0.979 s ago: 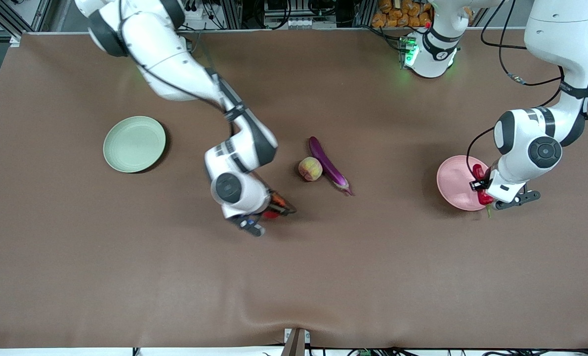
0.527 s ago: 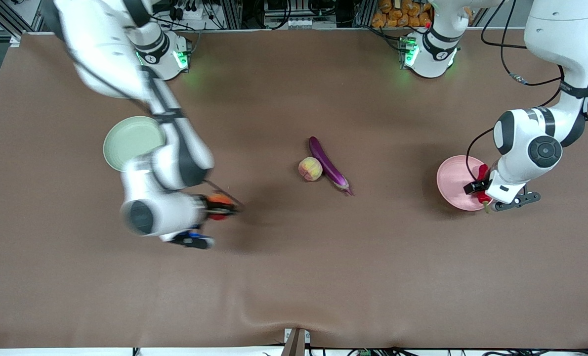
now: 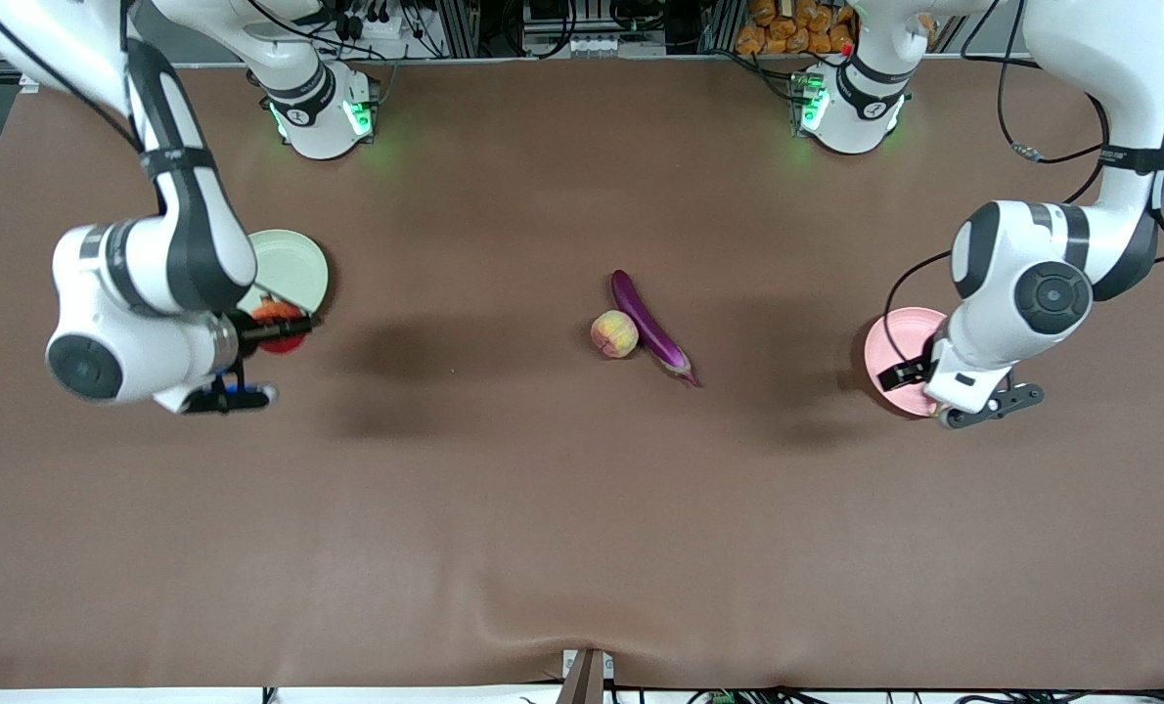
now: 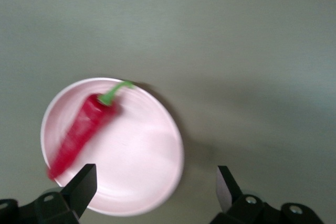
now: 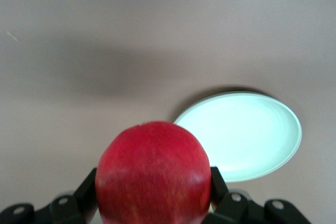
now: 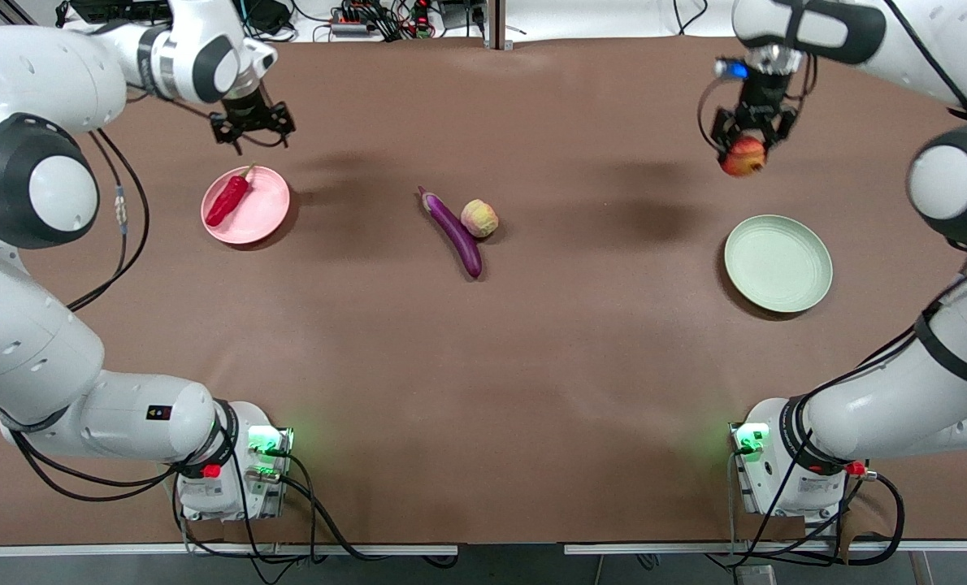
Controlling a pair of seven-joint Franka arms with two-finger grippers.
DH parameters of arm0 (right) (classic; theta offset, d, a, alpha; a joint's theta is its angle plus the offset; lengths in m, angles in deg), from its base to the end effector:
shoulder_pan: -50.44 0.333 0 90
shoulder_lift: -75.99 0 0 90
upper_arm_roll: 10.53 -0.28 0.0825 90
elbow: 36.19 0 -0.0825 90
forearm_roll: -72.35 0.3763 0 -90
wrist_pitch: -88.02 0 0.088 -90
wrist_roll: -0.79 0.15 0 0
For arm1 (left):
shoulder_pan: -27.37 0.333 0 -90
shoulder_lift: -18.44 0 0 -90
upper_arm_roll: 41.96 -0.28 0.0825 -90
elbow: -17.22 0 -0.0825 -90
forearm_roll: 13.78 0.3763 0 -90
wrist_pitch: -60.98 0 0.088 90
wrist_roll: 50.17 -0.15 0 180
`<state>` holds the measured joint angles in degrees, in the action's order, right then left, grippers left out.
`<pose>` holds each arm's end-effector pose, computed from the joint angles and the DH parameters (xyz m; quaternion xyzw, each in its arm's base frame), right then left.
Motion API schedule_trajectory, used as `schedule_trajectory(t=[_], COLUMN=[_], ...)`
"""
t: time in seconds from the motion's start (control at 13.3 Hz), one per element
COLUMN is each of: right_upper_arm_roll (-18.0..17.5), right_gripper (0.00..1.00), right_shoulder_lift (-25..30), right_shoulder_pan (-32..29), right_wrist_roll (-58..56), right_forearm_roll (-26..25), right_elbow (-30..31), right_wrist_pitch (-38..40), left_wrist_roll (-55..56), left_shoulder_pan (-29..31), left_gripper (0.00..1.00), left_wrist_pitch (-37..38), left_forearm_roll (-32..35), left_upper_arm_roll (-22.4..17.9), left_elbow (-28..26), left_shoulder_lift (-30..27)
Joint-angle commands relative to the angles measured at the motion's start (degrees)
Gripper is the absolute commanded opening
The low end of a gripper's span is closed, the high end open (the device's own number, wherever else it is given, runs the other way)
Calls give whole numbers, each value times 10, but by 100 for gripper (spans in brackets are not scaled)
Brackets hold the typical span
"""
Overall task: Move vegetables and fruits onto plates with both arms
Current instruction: 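Open the left gripper on the chili while the right gripper carries the apple, then place the apple with the right gripper while the left gripper reaches the eggplant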
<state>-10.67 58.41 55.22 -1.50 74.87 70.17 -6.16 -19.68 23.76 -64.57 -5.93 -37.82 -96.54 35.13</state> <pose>0.5210 0.0512 0.2596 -0.9648 -0.0536 0.2572 0.0153 0.5707 -0.0681 0.2399 -0.9858 -0.1564 0.0253 0.0549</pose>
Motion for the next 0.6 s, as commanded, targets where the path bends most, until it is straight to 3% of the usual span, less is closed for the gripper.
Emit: schedule_trajectory(t=[0.0, 0.3, 0.53], right_upper_arm_roll=[-7, -4, -4], right_gripper=[0, 0, 0], right_shoulder_lift=[60, 54, 41], right_shoulder_pan=[-68, -156, -166], right_wrist_roll=[-90, -225, -235], right_forearm_roll=[-23, -37, -37], right_elbow=[112, 188, 227], right_wrist_pitch=[-37, -147, -221], left_wrist_roll=[79, 213, 306], left_shoulder_pan=[-4, -73, -125], left_gripper=[100, 100, 100], left_wrist_pitch=[23, 32, 39], left_forearm_roll=[4, 3, 3], left_upper_arm_roll=[45, 62, 62], left_elbow=[29, 71, 135], left_shoulder_lift=[8, 39, 91])
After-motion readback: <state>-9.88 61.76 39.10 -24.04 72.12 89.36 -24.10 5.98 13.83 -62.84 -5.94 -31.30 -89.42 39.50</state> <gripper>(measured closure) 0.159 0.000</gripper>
